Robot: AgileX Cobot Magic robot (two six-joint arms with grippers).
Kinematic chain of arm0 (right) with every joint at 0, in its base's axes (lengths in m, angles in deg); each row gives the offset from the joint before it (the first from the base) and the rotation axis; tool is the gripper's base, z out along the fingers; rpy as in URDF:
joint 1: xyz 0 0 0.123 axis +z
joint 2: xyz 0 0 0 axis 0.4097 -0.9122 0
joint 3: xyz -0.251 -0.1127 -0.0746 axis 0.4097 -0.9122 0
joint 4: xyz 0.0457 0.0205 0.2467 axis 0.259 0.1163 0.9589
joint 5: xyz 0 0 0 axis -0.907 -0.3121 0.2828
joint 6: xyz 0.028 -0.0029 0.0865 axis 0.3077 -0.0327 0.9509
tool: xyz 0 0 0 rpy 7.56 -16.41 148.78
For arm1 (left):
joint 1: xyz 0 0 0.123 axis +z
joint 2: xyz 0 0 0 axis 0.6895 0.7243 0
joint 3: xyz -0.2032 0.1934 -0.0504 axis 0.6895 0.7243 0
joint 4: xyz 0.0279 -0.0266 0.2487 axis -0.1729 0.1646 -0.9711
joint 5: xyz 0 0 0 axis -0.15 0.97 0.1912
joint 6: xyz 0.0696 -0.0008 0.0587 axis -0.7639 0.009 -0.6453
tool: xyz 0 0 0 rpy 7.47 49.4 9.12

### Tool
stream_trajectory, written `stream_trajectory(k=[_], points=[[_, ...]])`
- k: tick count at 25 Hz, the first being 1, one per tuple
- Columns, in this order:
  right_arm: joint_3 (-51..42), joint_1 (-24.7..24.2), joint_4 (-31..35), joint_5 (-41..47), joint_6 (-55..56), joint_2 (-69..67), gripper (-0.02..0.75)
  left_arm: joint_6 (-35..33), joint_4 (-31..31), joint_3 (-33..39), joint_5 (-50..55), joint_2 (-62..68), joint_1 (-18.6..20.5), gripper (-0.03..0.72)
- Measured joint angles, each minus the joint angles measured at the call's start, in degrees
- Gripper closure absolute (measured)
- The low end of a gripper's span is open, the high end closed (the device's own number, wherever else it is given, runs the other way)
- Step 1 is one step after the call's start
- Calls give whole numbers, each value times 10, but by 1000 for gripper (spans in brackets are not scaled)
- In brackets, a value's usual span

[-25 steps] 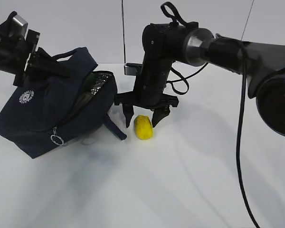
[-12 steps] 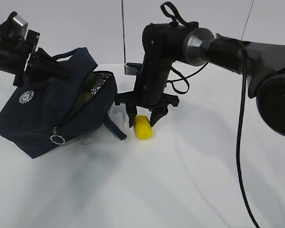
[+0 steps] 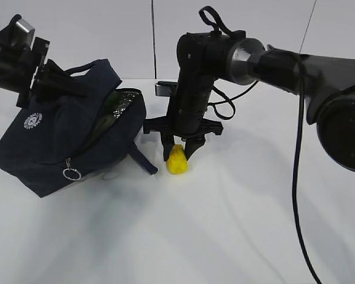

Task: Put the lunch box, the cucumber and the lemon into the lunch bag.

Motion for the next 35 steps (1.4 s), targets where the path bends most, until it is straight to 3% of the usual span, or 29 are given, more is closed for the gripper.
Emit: stream_trajectory(k=[5, 11, 16, 23, 30, 35], points=[[0, 0, 14, 0, 0, 0, 431, 0, -3, 0, 0, 0, 0, 697], [0, 0, 77, 0, -16, 20, 432, 0, -70, 0, -9, 0, 0, 697], [0, 0, 123, 0, -26, 53, 432, 0, -70, 0, -9, 0, 7, 697], [0, 0, 256, -1, -80, 61, 431, 0, -49, 0, -1, 0, 11, 697], [0, 0, 380, -81, -140, 27, 422, 0, -17, 0, 0, 0, 6, 697], [0, 0, 409, -137, -161, 11, 407, 0, -15, 0, 0, 0, 5, 697]])
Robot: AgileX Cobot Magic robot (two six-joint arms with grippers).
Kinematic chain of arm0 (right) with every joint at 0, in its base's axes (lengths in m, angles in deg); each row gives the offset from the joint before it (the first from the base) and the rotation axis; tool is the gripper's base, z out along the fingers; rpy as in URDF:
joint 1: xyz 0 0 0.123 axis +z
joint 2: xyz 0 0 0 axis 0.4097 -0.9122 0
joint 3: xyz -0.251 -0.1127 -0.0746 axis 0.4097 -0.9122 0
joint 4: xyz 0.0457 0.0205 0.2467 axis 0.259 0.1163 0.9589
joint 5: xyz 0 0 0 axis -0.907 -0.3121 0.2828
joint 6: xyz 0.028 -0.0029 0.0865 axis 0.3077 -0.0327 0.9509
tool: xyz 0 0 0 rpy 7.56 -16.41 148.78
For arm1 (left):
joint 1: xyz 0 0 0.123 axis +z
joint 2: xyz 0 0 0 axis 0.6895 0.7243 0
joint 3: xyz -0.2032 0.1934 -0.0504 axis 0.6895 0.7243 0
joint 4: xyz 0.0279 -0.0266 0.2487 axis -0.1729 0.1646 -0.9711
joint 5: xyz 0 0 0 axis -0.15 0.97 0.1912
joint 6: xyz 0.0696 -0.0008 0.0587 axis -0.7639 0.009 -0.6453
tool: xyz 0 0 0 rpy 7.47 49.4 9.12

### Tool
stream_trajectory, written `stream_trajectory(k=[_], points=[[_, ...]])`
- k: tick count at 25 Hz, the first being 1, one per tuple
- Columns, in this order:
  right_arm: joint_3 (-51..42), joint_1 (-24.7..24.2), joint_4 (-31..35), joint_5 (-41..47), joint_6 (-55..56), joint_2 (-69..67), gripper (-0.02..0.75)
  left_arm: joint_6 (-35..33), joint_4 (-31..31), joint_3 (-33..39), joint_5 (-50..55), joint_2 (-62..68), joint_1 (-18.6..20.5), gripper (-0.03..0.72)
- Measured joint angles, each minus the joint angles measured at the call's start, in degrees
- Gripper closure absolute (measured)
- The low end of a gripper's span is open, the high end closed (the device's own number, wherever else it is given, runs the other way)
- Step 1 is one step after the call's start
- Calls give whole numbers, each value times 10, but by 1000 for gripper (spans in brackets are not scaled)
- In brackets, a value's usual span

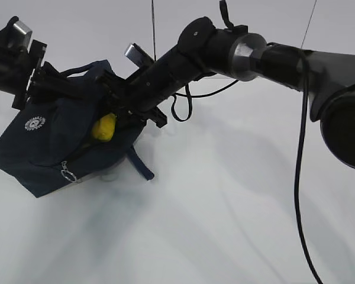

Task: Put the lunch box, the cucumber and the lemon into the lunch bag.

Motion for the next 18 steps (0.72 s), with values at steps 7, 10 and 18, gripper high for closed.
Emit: stream_trajectory(k=[7, 10, 18], points=[[0, 0, 8, -14, -3, -5, 148, 0, 2, 0, 0, 0, 0, 697], [0, -4, 22, 0, -5, -5, 139, 0, 2, 0, 1, 0, 0, 697], [0, -45, 38, 106, -23, -3, 277, 0, -1, 0, 1, 0, 13, 697]])
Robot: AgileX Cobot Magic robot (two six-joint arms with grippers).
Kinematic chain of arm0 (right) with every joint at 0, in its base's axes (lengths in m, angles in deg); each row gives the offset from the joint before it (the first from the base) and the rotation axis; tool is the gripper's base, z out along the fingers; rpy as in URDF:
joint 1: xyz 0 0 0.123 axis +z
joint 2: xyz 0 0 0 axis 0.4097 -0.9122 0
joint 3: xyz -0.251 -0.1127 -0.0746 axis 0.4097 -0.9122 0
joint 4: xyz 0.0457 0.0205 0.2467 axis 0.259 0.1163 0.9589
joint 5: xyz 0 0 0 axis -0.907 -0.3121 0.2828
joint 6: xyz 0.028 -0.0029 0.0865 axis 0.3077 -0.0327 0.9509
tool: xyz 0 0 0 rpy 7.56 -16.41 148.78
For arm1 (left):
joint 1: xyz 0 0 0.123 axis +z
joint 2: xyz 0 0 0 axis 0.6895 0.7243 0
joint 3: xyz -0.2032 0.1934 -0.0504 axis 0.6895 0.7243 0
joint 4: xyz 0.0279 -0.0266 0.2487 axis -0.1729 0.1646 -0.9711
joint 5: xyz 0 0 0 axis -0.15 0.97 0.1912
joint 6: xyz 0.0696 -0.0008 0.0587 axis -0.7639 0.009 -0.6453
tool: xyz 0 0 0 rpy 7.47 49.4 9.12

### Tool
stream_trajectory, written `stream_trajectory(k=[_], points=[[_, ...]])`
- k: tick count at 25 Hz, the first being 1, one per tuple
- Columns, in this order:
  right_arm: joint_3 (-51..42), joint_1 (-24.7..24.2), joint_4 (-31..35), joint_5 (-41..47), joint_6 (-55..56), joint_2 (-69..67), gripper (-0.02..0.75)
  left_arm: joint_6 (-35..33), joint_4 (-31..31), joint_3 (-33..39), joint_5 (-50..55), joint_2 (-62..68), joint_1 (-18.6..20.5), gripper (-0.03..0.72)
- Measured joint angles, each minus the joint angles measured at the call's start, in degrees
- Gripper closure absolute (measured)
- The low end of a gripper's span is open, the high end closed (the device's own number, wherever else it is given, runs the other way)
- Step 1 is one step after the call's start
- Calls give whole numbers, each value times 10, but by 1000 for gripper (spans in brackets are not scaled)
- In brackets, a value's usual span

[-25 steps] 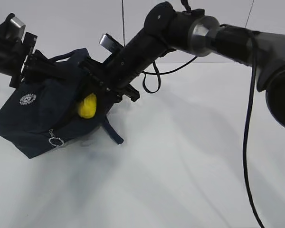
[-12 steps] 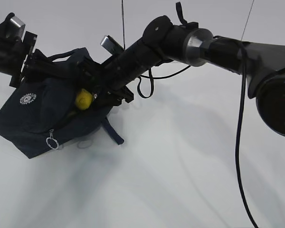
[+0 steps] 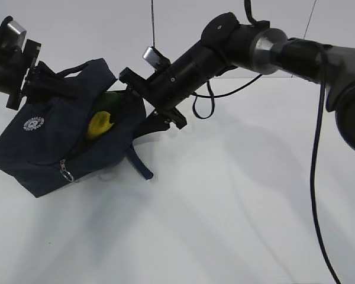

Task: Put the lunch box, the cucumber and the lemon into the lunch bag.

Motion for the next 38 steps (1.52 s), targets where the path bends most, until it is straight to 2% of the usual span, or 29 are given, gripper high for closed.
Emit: stream_trajectory(k=[5, 10, 15, 25, 38], points=[[0, -10, -124, 22, 45, 20, 293, 0, -1, 0, 1, 0, 15, 697], [0, -10, -152, 23, 52, 24, 294, 0, -1, 0, 1, 0, 16, 697], [0, -10, -150, -5, 52, 21, 295, 0, -1, 0, 1, 0, 16, 697], [0, 0, -99, -53, 31, -8, 295, 0, -1, 0, 1, 0, 16, 697], [0, 0, -50, -55, 23, -38, 295, 0, -1, 0, 1, 0, 16, 697]])
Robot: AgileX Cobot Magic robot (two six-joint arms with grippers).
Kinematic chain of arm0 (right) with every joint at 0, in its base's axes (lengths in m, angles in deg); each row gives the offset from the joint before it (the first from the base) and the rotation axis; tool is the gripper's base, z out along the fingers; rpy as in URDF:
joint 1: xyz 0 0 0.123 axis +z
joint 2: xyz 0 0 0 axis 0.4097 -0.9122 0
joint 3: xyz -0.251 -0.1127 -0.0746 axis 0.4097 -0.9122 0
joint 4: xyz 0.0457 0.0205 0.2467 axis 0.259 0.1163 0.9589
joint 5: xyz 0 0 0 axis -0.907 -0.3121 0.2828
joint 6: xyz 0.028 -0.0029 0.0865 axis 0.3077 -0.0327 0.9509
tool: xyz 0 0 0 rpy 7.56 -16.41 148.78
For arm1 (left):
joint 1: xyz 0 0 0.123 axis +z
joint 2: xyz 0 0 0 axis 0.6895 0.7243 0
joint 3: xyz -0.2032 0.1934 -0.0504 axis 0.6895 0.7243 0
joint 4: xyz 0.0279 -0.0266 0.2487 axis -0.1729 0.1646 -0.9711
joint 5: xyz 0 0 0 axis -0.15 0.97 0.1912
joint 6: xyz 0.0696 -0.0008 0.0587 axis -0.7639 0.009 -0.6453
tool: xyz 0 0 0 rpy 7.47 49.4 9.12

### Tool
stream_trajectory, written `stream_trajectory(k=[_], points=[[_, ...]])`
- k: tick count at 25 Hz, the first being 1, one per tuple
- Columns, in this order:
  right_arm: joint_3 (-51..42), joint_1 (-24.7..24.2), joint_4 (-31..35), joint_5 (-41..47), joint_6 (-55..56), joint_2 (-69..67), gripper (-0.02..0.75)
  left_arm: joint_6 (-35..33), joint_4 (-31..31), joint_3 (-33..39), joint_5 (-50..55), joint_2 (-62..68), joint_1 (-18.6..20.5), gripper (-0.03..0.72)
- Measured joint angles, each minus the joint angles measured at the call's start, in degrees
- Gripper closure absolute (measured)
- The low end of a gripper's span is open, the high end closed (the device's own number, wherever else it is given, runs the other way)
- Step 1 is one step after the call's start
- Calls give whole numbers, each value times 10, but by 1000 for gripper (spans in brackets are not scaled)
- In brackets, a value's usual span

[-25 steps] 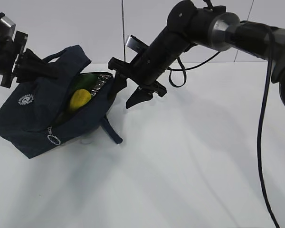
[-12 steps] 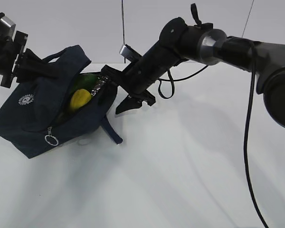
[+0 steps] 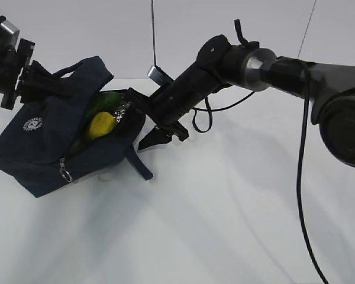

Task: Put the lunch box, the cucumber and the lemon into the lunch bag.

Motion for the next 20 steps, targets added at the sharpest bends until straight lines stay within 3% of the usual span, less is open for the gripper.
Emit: stream_trajectory(k=[3, 5, 9, 11, 15, 20], points=[[0, 0, 1, 12, -9, 0, 311, 0, 0, 0, 0, 0, 0, 697], [0, 0, 1, 17, -13, 0, 374, 0, 0, 0, 0, 0, 0, 697], [0, 0, 2, 27, -16, 0, 637, 0, -1, 0, 0, 0, 0, 697], [0, 0, 2, 35, -19, 0, 713, 8, -9, 0, 0, 0, 0, 697], [4, 0, -18, 58, -24, 4, 731, 36, -35, 0, 0, 0, 0, 697], [77, 6, -148, 87, 11, 31, 734, 65, -46, 0, 0, 0, 0, 697]])
